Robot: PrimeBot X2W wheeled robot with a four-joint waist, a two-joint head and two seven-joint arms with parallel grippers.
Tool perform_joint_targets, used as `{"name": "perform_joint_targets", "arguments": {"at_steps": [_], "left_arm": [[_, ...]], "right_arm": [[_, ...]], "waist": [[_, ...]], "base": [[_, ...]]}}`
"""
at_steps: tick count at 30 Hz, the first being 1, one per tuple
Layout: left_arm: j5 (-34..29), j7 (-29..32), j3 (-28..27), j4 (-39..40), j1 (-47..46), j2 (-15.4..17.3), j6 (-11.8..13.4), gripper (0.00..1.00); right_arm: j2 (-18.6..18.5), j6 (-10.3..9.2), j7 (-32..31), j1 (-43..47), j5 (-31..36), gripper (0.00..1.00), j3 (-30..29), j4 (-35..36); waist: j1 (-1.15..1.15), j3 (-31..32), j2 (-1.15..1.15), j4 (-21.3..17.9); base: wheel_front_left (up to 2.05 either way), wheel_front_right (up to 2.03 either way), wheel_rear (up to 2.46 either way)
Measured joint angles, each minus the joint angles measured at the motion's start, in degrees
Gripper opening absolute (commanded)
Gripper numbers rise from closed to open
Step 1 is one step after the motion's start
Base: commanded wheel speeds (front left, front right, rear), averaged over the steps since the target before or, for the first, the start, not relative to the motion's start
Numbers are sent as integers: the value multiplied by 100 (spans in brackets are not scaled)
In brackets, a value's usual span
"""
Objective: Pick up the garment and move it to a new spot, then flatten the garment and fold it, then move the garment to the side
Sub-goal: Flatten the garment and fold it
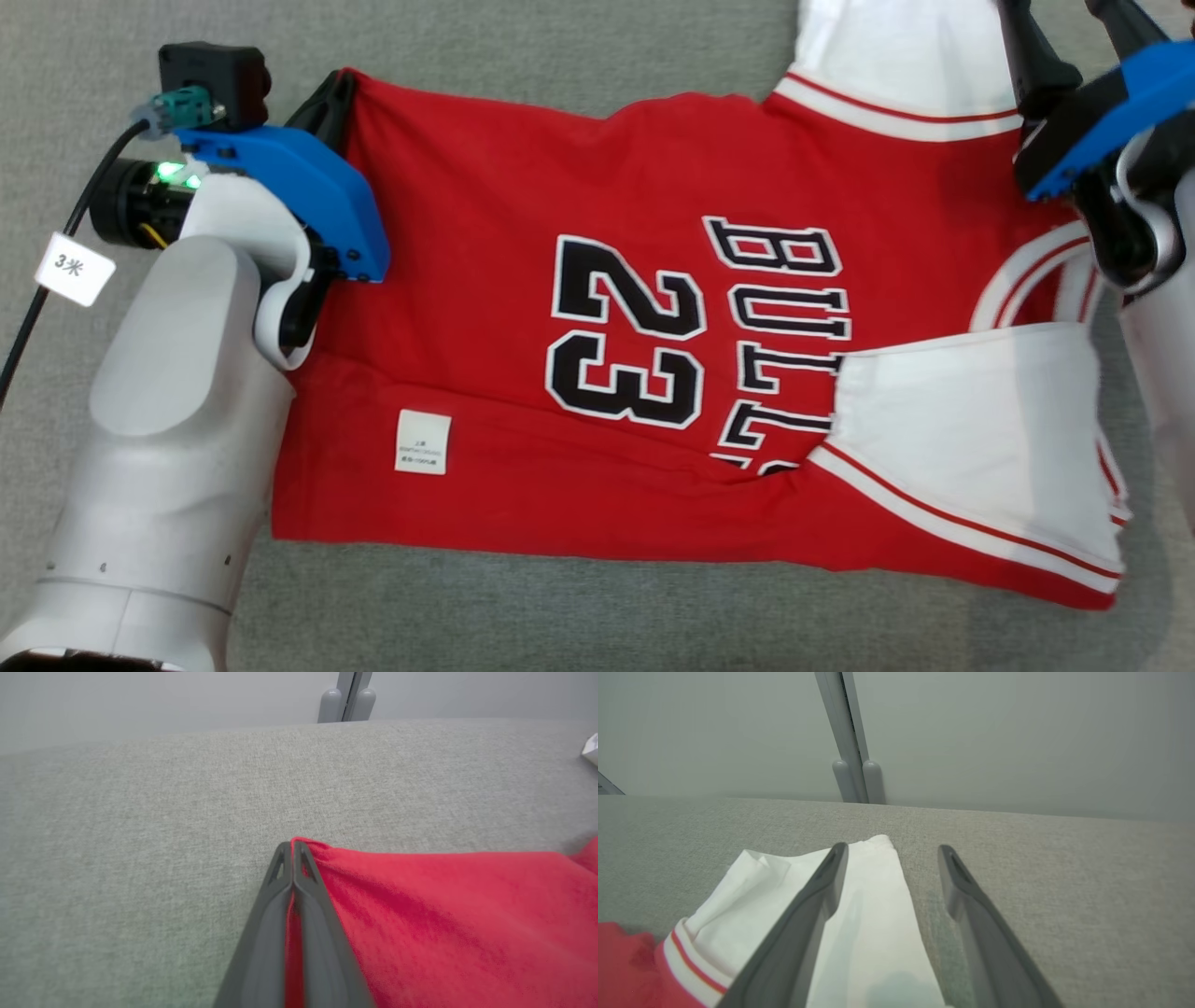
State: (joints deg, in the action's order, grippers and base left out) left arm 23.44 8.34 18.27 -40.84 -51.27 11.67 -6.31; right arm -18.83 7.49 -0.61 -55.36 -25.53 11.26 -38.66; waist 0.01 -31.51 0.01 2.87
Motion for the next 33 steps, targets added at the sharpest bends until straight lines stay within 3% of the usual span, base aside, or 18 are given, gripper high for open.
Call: {"name": "perform_joint_targets", "arguments": {"at_steps": [11,12,13,14,17,22,29,33], "left_arm": [[83,-330,209,-240,-365,-247,-77,0],[96,-349,222,-266,-384,-246,-78,0],[111,-376,236,-297,-400,-247,-79,0],[123,-413,247,-318,-403,-246,-79,0],[131,-586,252,-394,-392,-241,-79,0],[192,-891,170,-402,-291,-183,-70,0],[332,-1372,0,-4,224,-94,97,0],[470,-1507,-123,389,774,7,178,0]], "right_arm": [[-153,0,-641,-1357,-148,100,716,-1537],[-153,0,-655,-1413,-192,78,767,-1597],[-155,0,-713,-1469,-242,21,822,-1651],[-160,0,-755,-1504,-290,0,888,-1686],[-202,0,-654,-1509,-457,0,1078,-1695],[-392,0,33,-1349,-731,0,1343,-1344],[-715,0,1071,-485,-1191,0,1719,-427],[-887,0,1357,213,-1410,0,1756,244]], "waist": [[-1,-477,-1,446],[-1,-485,-1,446],[-1,-483,-1,442],[-1,-478,-1,435],[-1,-420,-1,405],[-1,-252,-1,320],[-2,181,-2,188],[-2,445,-1,63]], "base": [[0,0,0],[0,0,0],[0,0,0],[0,0,0],[0,0,0],[0,0,0],[0,0,0],[0,0,0]]}}
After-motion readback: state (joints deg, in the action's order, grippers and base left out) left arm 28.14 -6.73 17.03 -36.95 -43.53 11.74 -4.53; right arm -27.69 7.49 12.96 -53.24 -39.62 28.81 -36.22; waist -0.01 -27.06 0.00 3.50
